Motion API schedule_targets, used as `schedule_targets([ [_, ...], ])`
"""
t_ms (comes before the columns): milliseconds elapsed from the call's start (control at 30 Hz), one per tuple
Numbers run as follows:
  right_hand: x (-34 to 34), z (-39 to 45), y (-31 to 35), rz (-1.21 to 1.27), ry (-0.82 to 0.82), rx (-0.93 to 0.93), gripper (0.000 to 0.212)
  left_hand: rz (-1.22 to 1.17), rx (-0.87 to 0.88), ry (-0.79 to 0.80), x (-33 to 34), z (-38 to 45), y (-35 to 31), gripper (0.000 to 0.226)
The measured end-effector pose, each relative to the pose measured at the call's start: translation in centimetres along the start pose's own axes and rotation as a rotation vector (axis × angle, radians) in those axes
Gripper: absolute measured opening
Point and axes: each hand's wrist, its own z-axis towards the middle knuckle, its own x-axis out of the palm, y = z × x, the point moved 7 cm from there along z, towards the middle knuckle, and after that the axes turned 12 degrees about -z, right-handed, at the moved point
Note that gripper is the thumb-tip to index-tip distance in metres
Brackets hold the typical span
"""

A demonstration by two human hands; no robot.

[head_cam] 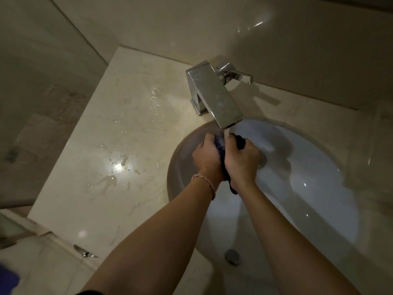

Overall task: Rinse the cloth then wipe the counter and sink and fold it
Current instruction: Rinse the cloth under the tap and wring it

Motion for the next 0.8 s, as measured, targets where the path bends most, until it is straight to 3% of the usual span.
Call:
schedule_targets([
  [200,-0.7,2.8,-0.8,-0.132,-0.087,-0.018,0.029,-0.03,-0.003,0.04,0.1,-1.7,1.7,0.026],
  [267,0.0,2.5,-1.2,-0.151,-0.002,0.007,0.031,-0.062,0.02,0.006,-0.3,-1.5,1.6,0.022],
  [333,1.6,1.6,-1.8,-0.02,0.148,0.048,0.026,-0.094,0.07,-0.006,-0.4,-1.5,1.1,0.019],
  [433,2.9,-0.1,-2.4,0.126,0.247,0.062,0.035,-0.088,0.096,0.076,0.3,-1.7,0.6,0.018],
  [600,0.9,-0.3,-2.0,0.155,0.087,0.008,0.03,-0.032,0.031,0.161,0.4,-1.7,0.8,0.029],
  [800,-1.1,-0.9,-0.4,0.045,-0.143,-0.07,0.036,0.097,0.14,0.132,1.2,-1.9,-0.7,0.029],
])
